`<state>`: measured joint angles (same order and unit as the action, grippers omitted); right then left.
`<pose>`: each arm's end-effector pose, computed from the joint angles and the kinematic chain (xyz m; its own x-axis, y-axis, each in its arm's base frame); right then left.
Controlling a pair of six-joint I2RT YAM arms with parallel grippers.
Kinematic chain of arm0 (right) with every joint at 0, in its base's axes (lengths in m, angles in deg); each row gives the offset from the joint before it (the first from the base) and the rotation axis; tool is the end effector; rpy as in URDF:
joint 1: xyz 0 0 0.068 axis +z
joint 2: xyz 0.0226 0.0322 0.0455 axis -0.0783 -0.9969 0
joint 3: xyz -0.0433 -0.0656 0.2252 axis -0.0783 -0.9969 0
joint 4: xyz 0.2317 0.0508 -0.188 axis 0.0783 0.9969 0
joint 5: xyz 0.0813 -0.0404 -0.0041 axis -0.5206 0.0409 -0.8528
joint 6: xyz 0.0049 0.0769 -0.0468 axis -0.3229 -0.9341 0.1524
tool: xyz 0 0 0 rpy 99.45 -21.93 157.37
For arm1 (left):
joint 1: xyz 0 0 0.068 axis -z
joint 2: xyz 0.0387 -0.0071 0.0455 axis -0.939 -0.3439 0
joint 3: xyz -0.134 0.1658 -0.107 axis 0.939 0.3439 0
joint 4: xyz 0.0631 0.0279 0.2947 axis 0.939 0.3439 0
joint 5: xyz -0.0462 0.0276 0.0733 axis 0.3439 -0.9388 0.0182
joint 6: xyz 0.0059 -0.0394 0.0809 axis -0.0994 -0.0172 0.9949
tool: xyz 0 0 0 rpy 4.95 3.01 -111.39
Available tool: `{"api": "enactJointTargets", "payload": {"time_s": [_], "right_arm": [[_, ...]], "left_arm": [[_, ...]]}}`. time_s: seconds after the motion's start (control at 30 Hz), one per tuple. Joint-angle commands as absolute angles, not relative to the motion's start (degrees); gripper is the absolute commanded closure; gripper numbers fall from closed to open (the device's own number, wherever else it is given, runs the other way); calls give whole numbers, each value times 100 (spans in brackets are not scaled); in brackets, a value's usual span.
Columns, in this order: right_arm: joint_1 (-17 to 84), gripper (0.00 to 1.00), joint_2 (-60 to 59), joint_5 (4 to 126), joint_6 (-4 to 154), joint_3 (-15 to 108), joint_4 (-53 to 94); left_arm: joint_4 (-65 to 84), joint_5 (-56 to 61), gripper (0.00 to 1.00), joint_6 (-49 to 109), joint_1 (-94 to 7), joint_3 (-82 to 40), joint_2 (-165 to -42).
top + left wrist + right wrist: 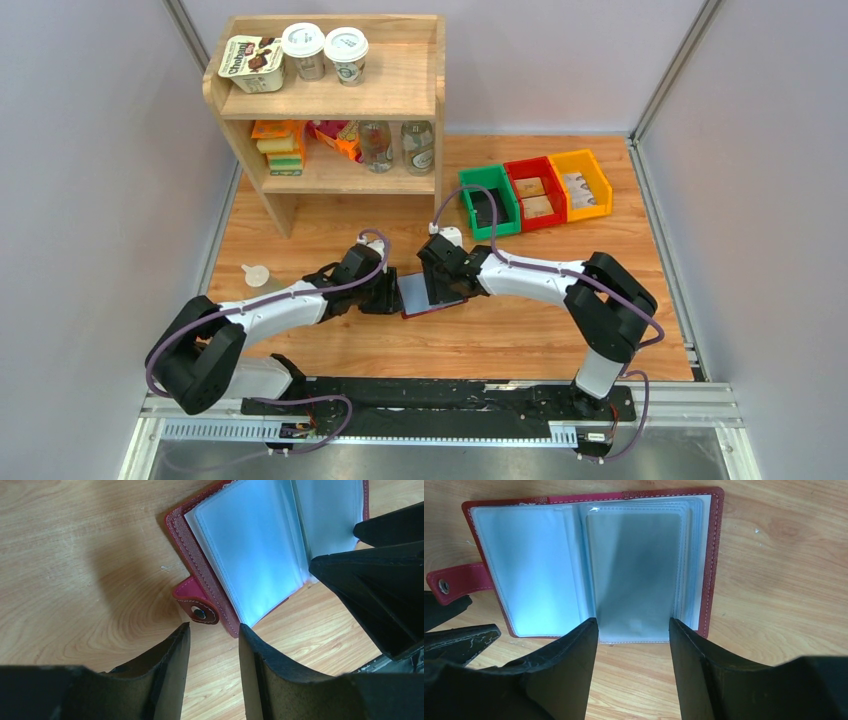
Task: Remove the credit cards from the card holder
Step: Remove the credit card from the card holder.
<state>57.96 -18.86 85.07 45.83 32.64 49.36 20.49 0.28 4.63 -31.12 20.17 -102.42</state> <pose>0.2406 0.2966 0.0697 -0.8771 -0.2178 -0.4281 -0.2742 0.9588 0.0740 0.2321 -0.1971 0.0570 -0.8960 -0.0491 -0.4414 0.1663 0.8844 -0.4362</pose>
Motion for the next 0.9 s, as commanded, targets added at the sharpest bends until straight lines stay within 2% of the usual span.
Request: {"api": "enactJointTargets", "payload": {"time_s": [0.0,0.13,0.27,0.4,0.5,0.6,0.87], "right_arm": [[5828,42,-1908,8324,4484,3205,4679],[5828,43,-1900,8200,4484,3126,4556],[5828,49,-1909,8095,4519,3100,4451],[5828,62,-1952,8042,4554,3135,4406],[5828,70,-1970,7911,4589,3144,4310],[5828,72,-1953,7857,4598,3143,4230],[5828,87,-1750,7192,4914,3275,3871]], "left_arm": [[1727,177,52,390,-3121,2061,-10194],[1578,256,53,337,-3121,2104,-10264],[1438,353,54,302,-3121,2140,-10343],[1227,555,60,188,-3121,2201,-10440],[1007,678,60,109,-3121,2262,-10502],[919,713,66,38,-3121,2324,-10519],[787,740,66,-137,-3121,2491,-10292]]}}
